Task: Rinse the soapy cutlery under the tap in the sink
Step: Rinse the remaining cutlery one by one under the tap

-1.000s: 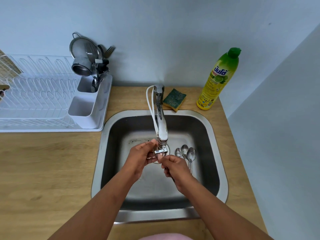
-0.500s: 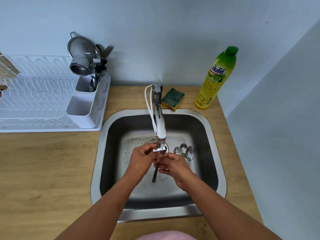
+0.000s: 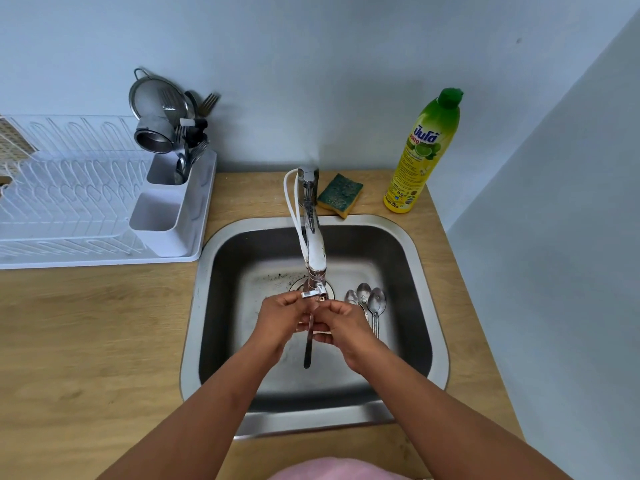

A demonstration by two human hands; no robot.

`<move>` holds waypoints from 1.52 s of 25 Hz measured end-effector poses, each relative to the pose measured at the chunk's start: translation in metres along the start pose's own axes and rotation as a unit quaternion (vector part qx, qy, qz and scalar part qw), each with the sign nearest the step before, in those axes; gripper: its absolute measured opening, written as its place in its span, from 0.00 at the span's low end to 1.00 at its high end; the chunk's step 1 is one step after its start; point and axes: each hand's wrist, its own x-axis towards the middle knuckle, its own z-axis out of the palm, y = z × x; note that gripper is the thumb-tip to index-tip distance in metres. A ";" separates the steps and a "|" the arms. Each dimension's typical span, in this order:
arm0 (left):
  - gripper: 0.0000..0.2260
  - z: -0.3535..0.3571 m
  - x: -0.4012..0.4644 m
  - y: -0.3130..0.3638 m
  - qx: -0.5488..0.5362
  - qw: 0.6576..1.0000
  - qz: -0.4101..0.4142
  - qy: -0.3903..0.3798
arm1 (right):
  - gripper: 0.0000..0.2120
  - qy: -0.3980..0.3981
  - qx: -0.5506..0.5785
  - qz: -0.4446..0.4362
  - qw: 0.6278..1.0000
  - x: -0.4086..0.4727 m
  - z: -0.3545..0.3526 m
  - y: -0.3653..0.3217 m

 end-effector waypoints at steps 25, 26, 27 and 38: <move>0.07 -0.002 0.027 -0.027 -0.080 0.986 -0.146 0.017 | 0.17 0.235 -0.500 0.083 0.829 0.068 -0.058 0.050; 0.07 -0.002 0.027 -0.027 -0.080 0.985 -0.151 0.020 | 0.16 0.225 -0.506 0.083 0.829 0.070 -0.058 0.051; 0.07 -0.002 0.028 -0.028 -0.079 0.984 -0.155 0.023 | 0.15 0.214 -0.512 0.089 0.827 0.071 -0.059 0.051; 0.04 -0.006 0.021 -0.034 -0.025 0.988 -0.138 0.069 | 0.10 0.008 -0.149 0.020 0.989 0.029 -0.002 0.016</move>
